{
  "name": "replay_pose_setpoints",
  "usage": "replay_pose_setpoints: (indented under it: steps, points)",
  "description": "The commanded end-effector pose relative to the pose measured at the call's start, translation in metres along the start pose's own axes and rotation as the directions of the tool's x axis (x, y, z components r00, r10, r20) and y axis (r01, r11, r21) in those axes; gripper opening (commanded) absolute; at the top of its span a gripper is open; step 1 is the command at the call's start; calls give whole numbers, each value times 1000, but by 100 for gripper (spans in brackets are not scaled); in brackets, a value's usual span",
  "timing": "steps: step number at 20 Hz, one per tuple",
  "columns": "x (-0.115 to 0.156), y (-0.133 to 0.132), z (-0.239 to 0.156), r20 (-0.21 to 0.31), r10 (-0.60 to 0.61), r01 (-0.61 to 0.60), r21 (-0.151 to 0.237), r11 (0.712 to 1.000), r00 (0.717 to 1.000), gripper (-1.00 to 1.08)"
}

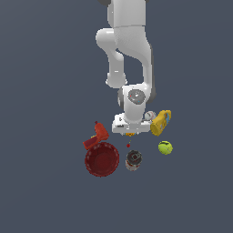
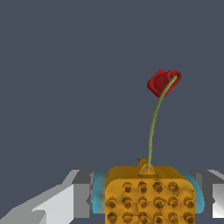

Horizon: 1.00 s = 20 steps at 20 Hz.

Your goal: Pick up a designated object from a clutter of objects.

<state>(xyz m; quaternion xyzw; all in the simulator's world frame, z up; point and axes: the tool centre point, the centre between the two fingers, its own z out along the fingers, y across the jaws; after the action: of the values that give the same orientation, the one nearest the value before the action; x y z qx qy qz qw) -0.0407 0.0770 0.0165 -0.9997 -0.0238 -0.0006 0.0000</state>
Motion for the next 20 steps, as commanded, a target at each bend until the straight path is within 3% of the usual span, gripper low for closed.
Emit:
replay_pose_setpoints:
  steps: [1,11,20]
  points:
    - [0,0,1,1,0,0,0,1000,1000,-100]
    - [-3,7,-17,0,0,0,0,1000,1000,-100]
    - [-12,27,-69,0,0,0,0,1000,1000,-100]
